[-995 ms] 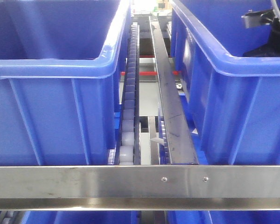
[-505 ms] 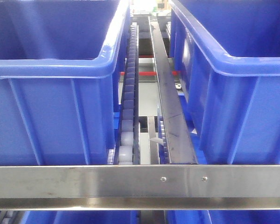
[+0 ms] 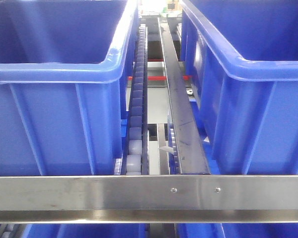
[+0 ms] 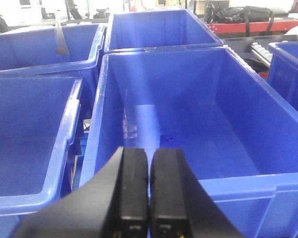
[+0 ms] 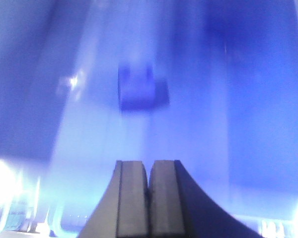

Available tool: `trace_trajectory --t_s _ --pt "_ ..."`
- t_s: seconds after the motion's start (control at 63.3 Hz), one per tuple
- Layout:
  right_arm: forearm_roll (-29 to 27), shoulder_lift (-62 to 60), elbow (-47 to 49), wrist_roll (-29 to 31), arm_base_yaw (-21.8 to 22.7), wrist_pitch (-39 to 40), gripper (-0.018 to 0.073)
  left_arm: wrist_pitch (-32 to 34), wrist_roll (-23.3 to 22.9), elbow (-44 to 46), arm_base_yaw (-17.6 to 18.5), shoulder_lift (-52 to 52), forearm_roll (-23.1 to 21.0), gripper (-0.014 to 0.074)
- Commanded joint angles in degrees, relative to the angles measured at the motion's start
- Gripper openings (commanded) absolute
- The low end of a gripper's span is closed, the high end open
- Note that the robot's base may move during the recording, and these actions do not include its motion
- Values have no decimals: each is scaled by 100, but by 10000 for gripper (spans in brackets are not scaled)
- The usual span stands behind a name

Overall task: Pick and sort blue part to right shelf
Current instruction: 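Lower the right gripper into another blue bin and release its part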

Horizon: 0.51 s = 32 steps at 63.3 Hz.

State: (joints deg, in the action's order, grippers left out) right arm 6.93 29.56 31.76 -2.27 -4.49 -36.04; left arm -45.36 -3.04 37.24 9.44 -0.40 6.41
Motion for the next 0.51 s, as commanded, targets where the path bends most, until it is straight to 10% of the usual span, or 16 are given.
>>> trace_trajectory --t_s 0.0,0.49 --pt "18 -668 -278 54 11 433 34 556 -21 144 12 -29 -14 125" --pt "-105 -3093 -575 54 11 854 34 556 -21 144 12 -29 -14 125"
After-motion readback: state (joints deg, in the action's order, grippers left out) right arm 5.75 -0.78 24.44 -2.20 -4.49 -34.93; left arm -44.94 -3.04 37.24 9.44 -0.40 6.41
